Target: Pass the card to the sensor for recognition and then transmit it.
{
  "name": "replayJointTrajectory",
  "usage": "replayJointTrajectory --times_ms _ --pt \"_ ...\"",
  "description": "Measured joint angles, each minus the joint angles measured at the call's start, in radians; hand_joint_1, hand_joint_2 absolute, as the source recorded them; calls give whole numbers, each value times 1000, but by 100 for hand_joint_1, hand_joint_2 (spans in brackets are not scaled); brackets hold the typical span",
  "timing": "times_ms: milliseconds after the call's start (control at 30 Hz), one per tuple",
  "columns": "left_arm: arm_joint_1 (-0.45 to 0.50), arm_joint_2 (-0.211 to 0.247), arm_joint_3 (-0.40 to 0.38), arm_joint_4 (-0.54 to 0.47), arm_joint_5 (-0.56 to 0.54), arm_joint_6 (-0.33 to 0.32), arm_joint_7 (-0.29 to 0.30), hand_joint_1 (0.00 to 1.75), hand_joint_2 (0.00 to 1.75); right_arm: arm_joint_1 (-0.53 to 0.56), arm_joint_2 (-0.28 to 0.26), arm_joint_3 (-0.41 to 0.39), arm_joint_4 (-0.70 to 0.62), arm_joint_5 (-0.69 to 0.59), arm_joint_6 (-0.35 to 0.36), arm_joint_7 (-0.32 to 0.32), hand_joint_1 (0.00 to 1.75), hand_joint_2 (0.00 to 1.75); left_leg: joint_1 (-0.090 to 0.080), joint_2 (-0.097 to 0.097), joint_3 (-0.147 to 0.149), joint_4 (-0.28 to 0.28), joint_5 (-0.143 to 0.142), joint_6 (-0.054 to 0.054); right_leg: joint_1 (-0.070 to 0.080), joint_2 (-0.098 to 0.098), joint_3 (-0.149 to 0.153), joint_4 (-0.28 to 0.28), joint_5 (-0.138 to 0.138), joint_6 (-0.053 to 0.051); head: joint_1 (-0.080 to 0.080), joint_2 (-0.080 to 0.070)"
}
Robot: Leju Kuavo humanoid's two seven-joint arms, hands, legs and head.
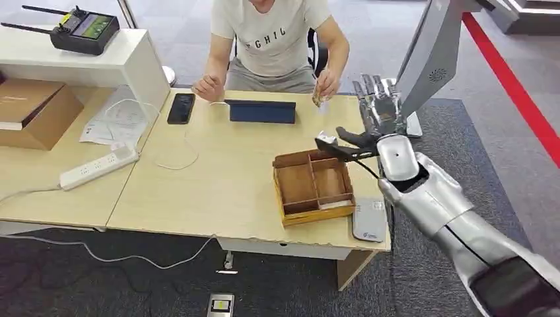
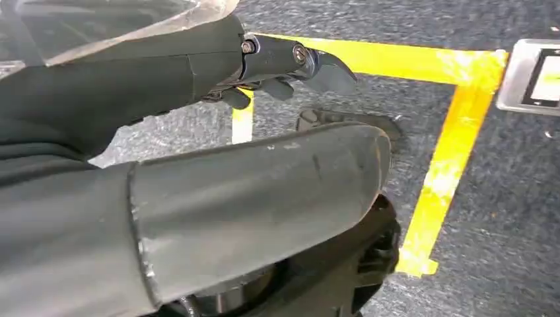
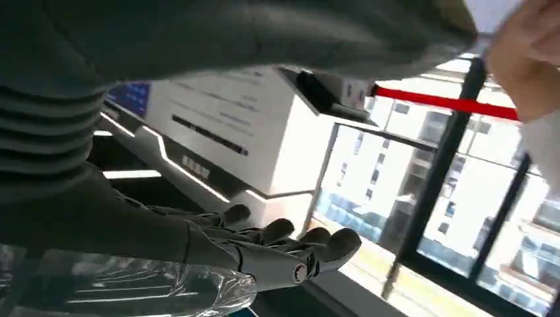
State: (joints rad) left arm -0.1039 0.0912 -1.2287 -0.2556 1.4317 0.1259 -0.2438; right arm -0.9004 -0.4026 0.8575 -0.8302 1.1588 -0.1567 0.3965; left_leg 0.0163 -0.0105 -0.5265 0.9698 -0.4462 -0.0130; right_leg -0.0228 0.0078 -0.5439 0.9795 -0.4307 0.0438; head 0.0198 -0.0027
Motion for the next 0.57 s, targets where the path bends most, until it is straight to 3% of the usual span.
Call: replayJointTrajectory --times_ms 200,300,367,467,567 --pt "4 -7 0 3 6 9 2 0 0 204 -302 -201 -110 -111 35 119 0 0 0 -5 -1 2 -3 5 0 -4 2 -2 -1 2 0 0" --pt "2 -17 0 4 19 20 -2 0 0 415 -465 -343 -161 -152 116 243 0 0 0 -14 0 2 -5 8 0 -14 10 -4 -7 6 0 0" --pt "7 -23 0 5 30 24 -5 0 0 591 -542 -460 -180 -191 132 271 0 0 0 -17 -1 1 -6 8 0 -16 11 -4 -8 6 1 0" --pt "5 -36 3 5 56 49 -13 0 0 795 -577 -605 -187 -220 88 269 0 0 0 -11 -1 0 -9 7 0 -11 10 -3 -9 5 0 0" --pt "-2 -53 7 5 69 73 -17 0 0 867 -543 -678 -151 -239 2 253 0 0 0 -7 3 0 -10 6 0 -6 10 -3 -9 5 0 0"
